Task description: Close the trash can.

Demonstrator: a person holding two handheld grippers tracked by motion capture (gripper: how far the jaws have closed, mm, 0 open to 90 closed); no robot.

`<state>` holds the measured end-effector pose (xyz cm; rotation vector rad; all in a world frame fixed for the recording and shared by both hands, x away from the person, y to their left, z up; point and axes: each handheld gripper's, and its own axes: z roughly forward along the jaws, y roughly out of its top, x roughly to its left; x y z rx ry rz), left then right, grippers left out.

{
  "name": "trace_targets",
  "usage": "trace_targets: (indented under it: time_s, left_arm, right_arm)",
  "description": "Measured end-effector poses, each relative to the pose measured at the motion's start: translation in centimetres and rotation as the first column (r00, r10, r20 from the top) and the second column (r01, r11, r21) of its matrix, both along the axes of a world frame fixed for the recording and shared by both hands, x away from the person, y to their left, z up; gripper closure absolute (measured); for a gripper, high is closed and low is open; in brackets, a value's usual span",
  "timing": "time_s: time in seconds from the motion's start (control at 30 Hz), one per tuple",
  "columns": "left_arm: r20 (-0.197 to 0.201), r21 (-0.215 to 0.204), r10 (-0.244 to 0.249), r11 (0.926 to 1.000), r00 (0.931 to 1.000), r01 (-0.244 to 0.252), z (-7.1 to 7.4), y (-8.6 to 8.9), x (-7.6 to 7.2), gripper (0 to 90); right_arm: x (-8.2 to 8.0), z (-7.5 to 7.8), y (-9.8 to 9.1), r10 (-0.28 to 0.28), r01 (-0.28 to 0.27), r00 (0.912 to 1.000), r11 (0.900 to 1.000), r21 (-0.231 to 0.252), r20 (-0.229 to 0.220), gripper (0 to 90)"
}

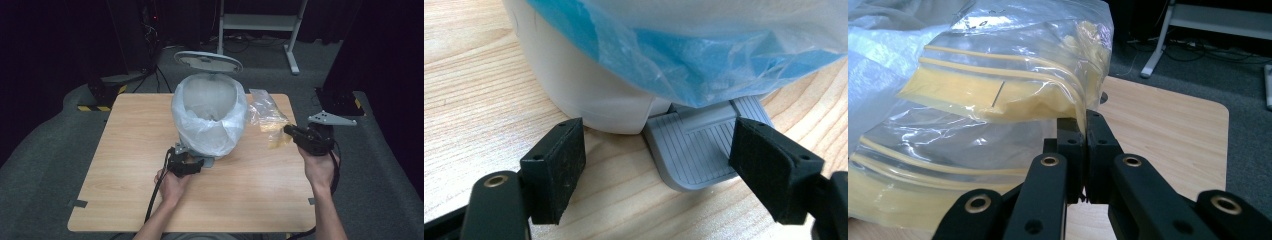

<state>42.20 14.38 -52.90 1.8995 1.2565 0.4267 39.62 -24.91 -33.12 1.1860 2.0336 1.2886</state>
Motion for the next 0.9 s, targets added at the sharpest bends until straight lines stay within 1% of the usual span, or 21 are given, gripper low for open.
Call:
trace_targets:
  time_s: [0.17,0.3,0.47,0.57,0.9]
  left_arm:
    - [0.0,0.0,0.0,1.0,1.0,0.0,0.0,0.0,0.0,22.3]
    - [0.0,0.0,0.0,1.0,1.0,0.0,0.0,0.0,0.0,22.3]
    - [0.0,0.0,0.0,1.0,1.0,0.0,0.0,0.0,0.0,22.3]
    - [0.0,0.001,-0.001,1.0,1.0,0.001,0.0,0.0,0.0,22.3]
    - [-0.001,0.002,-0.002,1.0,1.0,0.002,0.0,0.0,0.0,22.3]
  right_arm:
    - [0.1,0.8,0.5,0.014,-0.014,0.9998,0.9999,-0.002,0.014,87.8]
    - [0.4,1.3,1.1,0.029,-0.029,0.9995,0.9996,-0.008,0.011,87.8]
    - [0.6,2.0,1.9,0.052,-0.052,0.9984,0.9986,-0.009,0.023,87.8]
    - [0.9,2.3,2.3,0.065,-0.065,0.9977,0.9979,-0.003,0.021,87.8]
    - [2.1,3.1,3.7,0.101,-0.101,0.9949,0.9949,-0.007,0.01,87.8]
